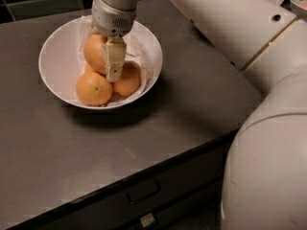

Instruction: Pick orange from white bowl

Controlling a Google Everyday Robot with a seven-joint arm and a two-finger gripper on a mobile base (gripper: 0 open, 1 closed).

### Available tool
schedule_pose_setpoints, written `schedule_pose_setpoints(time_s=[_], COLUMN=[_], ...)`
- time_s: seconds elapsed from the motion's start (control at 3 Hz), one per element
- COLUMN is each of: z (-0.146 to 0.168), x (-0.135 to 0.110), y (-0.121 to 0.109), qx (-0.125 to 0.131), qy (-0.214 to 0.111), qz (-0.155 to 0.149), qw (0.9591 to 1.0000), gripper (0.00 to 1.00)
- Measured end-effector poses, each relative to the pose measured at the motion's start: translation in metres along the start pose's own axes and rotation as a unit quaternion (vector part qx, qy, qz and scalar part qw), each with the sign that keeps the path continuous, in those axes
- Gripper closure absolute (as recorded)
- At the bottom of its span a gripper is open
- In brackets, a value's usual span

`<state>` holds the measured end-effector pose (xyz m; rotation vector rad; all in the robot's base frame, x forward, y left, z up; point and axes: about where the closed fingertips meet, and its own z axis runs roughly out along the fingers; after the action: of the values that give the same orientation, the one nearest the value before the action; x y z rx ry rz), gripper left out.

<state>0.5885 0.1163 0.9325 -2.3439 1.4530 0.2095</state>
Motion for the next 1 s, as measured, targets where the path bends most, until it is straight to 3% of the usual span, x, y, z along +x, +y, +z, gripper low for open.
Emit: schedule_pose_setpoints(time_s=[1.0], z=[-0.0011], x=[-0.002], y=[-0.0002], qx=[0.007], qy=[-0.001], qz=[-0.001], qw=[1.0], gripper=[0.85])
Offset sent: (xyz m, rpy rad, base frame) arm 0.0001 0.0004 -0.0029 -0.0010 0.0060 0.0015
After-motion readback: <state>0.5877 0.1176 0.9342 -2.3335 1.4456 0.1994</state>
